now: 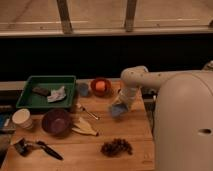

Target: Place sponge in table surface

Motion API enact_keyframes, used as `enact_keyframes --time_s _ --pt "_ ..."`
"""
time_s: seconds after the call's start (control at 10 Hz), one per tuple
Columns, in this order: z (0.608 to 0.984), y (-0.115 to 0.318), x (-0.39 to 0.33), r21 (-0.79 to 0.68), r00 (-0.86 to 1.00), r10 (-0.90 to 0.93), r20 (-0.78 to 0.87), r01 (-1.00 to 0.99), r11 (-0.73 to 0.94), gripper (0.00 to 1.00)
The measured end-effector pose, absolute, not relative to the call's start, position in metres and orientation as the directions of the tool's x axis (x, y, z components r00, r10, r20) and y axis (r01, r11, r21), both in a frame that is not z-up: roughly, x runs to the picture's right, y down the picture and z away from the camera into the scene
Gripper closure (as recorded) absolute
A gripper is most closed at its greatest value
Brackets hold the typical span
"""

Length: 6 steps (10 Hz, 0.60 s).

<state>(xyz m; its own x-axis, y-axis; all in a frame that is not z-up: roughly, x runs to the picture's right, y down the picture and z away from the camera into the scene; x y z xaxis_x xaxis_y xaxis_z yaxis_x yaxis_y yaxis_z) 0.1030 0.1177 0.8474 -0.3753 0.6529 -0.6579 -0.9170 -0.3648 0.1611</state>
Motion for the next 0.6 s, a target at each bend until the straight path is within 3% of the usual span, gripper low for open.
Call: enact_keyframes --time_s 0.2,0.6 --pt "0.848 0.123 0.101 0.16 -0.365 0.645 -0.672 -0.921 -0.355 0.2" --pt "0.835 0.125 0.093 0.121 -0.328 0.649 -0.687 -0.932 -0.343 0.2"
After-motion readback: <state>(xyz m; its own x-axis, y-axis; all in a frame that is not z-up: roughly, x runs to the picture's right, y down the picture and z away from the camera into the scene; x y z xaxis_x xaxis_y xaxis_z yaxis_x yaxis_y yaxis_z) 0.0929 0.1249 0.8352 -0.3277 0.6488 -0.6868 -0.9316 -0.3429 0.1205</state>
